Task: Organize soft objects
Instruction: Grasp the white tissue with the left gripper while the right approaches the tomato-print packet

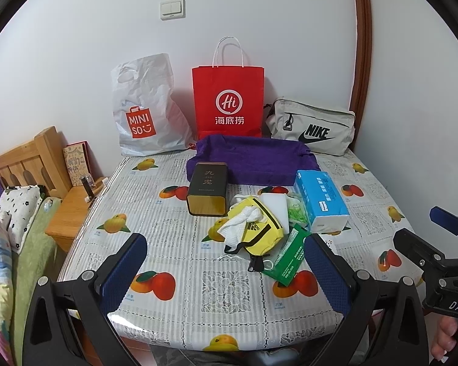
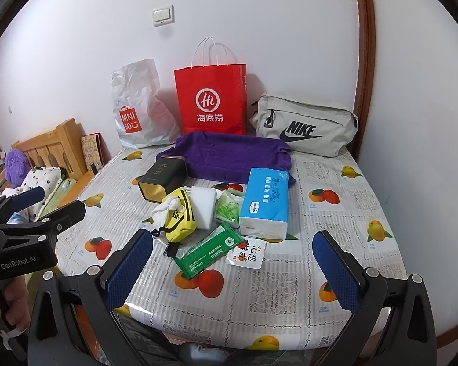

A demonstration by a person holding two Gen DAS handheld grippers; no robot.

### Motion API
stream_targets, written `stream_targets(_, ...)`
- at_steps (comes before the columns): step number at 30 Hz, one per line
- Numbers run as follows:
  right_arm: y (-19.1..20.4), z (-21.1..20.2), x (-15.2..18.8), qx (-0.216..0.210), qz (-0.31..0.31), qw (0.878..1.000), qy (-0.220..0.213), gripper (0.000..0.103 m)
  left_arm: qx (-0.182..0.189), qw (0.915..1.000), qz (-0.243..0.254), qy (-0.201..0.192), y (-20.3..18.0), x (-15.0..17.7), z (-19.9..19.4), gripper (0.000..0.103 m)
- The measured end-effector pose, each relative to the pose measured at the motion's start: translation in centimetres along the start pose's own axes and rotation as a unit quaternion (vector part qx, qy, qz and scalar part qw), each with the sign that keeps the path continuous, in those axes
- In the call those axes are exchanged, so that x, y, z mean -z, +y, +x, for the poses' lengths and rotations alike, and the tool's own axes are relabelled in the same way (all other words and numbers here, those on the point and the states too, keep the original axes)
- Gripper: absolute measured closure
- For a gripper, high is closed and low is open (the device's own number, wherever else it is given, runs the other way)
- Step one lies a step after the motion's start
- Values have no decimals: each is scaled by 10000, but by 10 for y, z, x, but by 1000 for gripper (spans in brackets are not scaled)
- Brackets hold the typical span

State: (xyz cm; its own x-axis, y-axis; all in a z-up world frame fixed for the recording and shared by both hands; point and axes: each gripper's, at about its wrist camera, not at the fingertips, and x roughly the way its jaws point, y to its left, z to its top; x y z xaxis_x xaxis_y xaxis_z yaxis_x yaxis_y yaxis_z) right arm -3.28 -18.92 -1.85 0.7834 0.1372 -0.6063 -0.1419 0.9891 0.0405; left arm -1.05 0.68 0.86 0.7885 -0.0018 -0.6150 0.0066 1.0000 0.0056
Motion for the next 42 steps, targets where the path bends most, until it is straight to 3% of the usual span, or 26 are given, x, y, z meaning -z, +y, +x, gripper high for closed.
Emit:
stream_targets(16,1,2,0,7,4,10000,-17,0,102,9999,-69,120,7,8,11,0)
stream_targets(27,-13,36,7,103,121,9996,226,0,210,9988,-167,402,14,20,54,0)
stream_targets(32,-17,61,13,129,143,9986,483,0,563,9965,-172,594,13,27,82,0)
stream_targets(34,-18,68,16,202,102,9983,541,0,541,9966,-96,609,13,27,93,1)
stream_targets(40,-26,92,20,247,177,9974,660,0,710,9929,-285,915,24,23,132,12)
stream_targets(41,-28,96,20,217,214,9975,637,0,811,9918,-264,950,24,22,139,24)
stream_targets(42,-28,99,20,199,206,9976,628,0,943,9909,-223,936,23,20,145,30)
